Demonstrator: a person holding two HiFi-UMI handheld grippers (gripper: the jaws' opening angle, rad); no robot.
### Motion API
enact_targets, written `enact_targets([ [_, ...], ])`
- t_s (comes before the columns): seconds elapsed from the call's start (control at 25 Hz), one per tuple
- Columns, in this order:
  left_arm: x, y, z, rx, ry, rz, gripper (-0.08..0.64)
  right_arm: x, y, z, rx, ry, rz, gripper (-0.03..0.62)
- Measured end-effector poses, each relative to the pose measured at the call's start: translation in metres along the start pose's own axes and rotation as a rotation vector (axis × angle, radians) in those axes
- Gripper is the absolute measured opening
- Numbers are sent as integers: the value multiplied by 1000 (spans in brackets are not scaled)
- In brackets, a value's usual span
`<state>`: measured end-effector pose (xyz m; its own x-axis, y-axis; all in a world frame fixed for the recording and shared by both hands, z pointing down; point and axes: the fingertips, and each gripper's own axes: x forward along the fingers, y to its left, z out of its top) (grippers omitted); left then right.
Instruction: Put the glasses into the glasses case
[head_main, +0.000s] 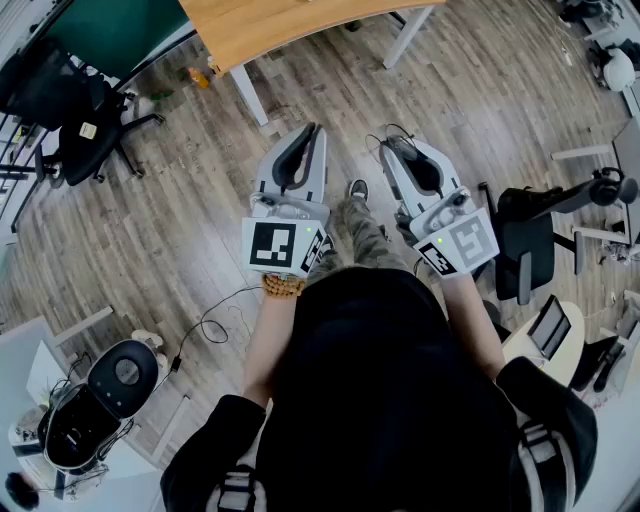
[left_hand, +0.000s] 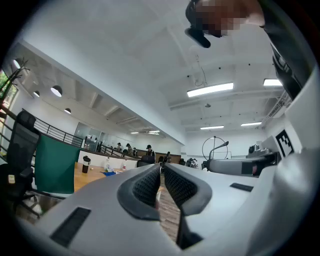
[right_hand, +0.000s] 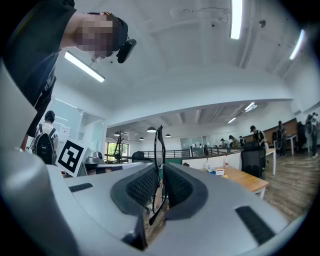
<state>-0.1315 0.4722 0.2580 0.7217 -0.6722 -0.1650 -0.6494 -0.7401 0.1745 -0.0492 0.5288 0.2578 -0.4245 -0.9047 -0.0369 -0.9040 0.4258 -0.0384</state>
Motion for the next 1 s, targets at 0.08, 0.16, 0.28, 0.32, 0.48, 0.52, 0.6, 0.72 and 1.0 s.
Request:
enact_targets([
  [0.08,6,8,4,20,-8,17,42,6,-10,0,6,-6,1,43],
  [0.16,11,18,7,39,-14,33,41,12,-21,3,26,-21,1,43],
  [0.28,17,33,6,43,10,51,42,17,-34,4,82,-44,-3,44],
  [0.32,19,37,4,40,22,55,42,19,-38,1,96,-44,-1,46],
  [0.48,30,45,6,46,38,61,42,28,-48,-18,114,-22,24,46],
  [0.52,32,46,7,51,40,62,43,33,-50,-19,110,-18,28,46],
  [0.6,39,48,8,59,44,61,42,42,-56,-19,103,-21,19,46],
  [0.72,51,54,8,47,48,60,42,51,-74,-19,102,-30,-17,46],
  [1.0,84,56,8,60,51,57,41,61,-117,-19,117,-42,-75,46],
])
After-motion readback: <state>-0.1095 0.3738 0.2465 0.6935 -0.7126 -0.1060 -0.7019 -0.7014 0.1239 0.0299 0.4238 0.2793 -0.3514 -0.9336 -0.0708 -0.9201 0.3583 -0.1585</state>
